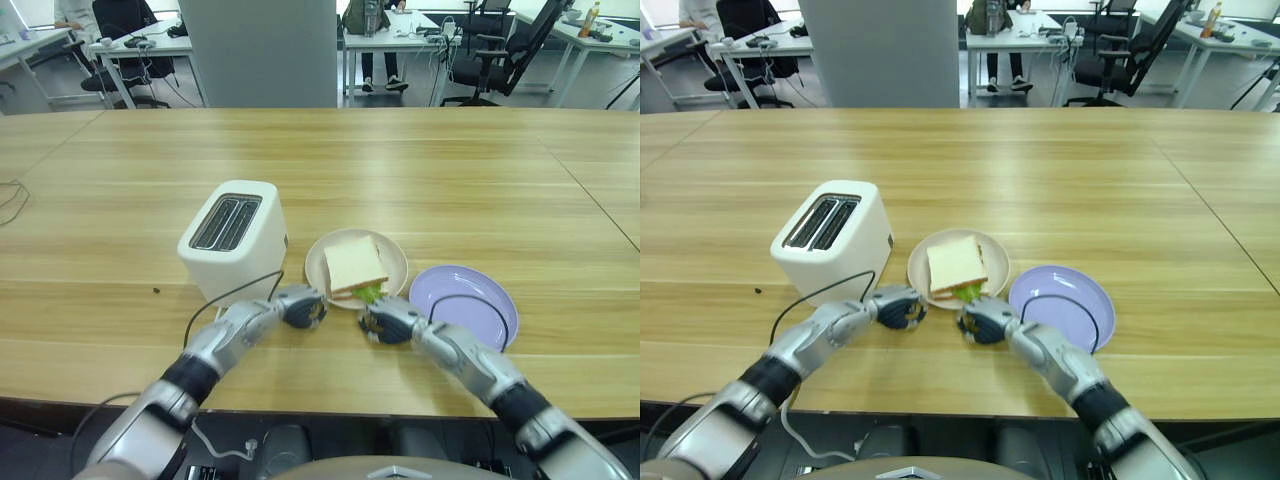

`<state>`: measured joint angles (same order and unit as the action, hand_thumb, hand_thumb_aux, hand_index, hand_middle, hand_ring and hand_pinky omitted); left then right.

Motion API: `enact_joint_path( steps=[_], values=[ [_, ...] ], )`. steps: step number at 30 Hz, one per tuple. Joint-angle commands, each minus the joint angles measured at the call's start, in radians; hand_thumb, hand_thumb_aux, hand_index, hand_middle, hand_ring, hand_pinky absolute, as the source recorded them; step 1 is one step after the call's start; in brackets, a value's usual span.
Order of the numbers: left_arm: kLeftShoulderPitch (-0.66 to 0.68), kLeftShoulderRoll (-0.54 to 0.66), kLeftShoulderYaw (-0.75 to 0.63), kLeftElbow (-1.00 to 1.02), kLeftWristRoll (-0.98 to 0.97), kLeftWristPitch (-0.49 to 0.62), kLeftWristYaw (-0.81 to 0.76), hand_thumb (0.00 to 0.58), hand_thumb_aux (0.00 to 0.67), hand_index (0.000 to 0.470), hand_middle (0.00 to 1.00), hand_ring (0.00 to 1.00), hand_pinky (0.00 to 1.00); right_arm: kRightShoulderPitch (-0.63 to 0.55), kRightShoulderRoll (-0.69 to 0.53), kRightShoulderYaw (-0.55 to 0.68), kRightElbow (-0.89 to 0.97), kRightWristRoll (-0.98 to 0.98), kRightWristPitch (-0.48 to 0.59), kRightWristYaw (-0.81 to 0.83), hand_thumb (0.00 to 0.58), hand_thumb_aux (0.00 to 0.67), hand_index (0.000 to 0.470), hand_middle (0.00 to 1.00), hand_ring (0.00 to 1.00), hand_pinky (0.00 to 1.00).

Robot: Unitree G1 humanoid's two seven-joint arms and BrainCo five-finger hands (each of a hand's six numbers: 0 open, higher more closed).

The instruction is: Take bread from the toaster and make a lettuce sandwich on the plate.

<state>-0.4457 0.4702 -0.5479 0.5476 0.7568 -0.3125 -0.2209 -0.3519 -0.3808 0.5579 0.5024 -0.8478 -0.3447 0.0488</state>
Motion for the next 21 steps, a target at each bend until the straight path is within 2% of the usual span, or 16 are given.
enact_joint_path(
  steps=[1,4,7,11,14,15,16,17,18,19,20,21],
  values=[
    [-0.134,-0.061,-0.033,0.243,0.064,0.007,0.145,0.58,0.67,0.46,1.0,1.0,1.0,-0.133,0.037,0.037,0.235,-0.058,0.013,-0.132,0.58,0.67,0.46,1.0,1.0,1.0],
    [-0.22,-0.101,-0.05,0.38,0.081,0.0,0.226,0.58,0.67,0.46,1.0,1.0,1.0,-0.208,0.057,0.05,0.349,-0.066,0.008,-0.203,0.58,0.67,0.46,1.0,1.0,1.0],
    [-0.244,-0.114,-0.052,0.43,0.073,-0.024,0.26,0.58,0.67,0.46,1.0,1.0,1.0,-0.231,0.053,0.052,0.381,-0.059,-0.008,-0.241,0.58,0.67,0.46,1.0,1.0,1.0],
    [-0.218,-0.093,-0.05,0.406,0.068,-0.05,0.277,0.58,0.67,0.46,1.0,1.0,1.0,-0.211,0.02,0.046,0.342,-0.053,-0.027,-0.258,0.58,0.67,0.46,1.0,1.0,1.0],
    [-0.147,-0.065,-0.011,0.306,0.016,-0.066,0.25,0.58,0.67,0.46,1.0,1.0,1.0,-0.156,-0.014,0.025,0.25,-0.028,-0.035,-0.246,0.58,0.67,0.46,1.0,1.0,1.0],
    [-0.106,-0.051,0.01,0.241,-0.011,-0.067,0.236,0.58,0.67,0.46,0.81,0.81,0.81,-0.124,-0.028,0.009,0.194,-0.014,-0.032,-0.24,0.58,0.67,0.46,1.0,1.0,1.0],
    [-0.061,-0.038,0.03,0.169,-0.039,-0.062,0.22,0.58,0.67,0.46,0.5,0.5,0.5,-0.091,-0.043,-0.004,0.135,-0.002,-0.026,-0.23,0.58,0.67,0.46,1.0,1.0,1.0],
    [-0.015,-0.024,0.049,0.093,-0.058,-0.053,0.207,0.476,0.386,0.265,0.02,0.02,0.02,-0.056,-0.059,-0.018,0.068,0.006,-0.017,-0.224,0.22,0.142,0.097,1.0,1.0,1.0],
    [0.039,-0.008,0.071,0.005,-0.076,-0.034,0.189,0.278,0.187,0.128,0.0,0.0,0.0,-0.014,-0.074,-0.037,-0.013,0.019,-0.006,-0.212,0.0,0.0,0.0,1.0,1.0,1.0],
    [0.091,0.006,0.092,-0.077,-0.092,-0.016,0.174,0.0,0.0,0.0,0.0,0.0,0.0,0.029,-0.086,-0.055,-0.093,0.035,0.004,-0.193,0.0,0.0,0.0,0.82,0.82,0.82],
    [0.148,0.016,0.121,-0.165,-0.114,0.002,0.165,0.0,0.0,0.0,0.0,0.0,0.0,0.078,-0.096,-0.074,-0.184,0.055,0.015,-0.171,0.0,0.0,0.0,0.68,0.68,0.68],
    [0.22,0.018,0.157,-0.273,-0.159,0.025,0.144,0.0,0.0,0.0,0.0,0.0,0.0,0.135,-0.103,-0.091,-0.294,0.071,0.027,-0.147,0.0,0.0,0.0,0.14,0.14,0.14]
  ],
)
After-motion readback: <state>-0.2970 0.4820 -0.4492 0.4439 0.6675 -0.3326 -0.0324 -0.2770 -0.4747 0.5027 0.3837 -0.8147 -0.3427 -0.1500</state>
